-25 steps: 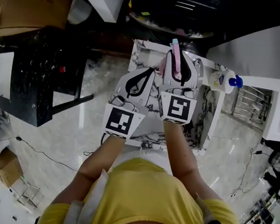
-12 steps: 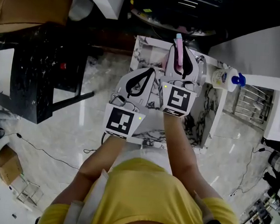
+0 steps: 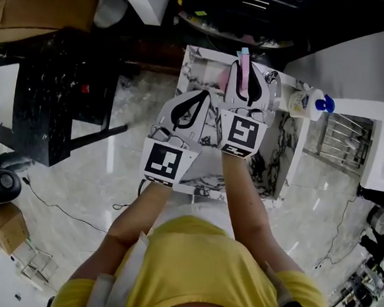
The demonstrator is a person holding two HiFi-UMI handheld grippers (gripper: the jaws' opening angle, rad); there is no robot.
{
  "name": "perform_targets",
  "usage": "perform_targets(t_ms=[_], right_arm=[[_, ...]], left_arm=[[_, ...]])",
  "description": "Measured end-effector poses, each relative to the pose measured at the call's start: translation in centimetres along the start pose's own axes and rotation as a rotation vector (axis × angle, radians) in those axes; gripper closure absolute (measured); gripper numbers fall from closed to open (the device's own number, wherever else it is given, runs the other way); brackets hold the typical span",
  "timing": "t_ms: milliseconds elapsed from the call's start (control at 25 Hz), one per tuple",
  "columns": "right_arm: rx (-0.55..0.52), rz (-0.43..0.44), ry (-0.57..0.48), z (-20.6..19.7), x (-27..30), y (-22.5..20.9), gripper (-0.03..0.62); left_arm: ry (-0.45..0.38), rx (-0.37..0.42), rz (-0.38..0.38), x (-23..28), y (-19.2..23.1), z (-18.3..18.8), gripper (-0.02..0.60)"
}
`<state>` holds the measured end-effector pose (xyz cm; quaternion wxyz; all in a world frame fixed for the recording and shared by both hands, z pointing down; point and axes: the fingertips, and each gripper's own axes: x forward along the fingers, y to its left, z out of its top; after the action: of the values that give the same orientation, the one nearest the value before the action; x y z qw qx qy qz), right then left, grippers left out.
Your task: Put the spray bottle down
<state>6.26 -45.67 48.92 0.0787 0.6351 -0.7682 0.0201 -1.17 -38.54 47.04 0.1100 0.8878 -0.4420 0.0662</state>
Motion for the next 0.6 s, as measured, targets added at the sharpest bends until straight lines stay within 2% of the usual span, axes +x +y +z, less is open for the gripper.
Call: perform_targets(t_ms=[280, 480, 600], right_arm=[[0.017, 0.039, 0.076, -1.1, 0.0, 0.6, 0.471], [0.010, 0.045, 0.085, -0.5, -0.2, 1.3, 0.360], [0.005, 0.042, 0.076, 0.2, -0.5, 1.5, 0.332]], left_arm=[[0.008, 0.006, 0.002, -0.5, -0.7, -0.1, 0.577], [0.010, 0.010, 0.012, -1.1, -0.8, 0.0, 0.577], [0.005, 0.011, 0.017, -1.5, -0.8, 0.3, 0.577]])
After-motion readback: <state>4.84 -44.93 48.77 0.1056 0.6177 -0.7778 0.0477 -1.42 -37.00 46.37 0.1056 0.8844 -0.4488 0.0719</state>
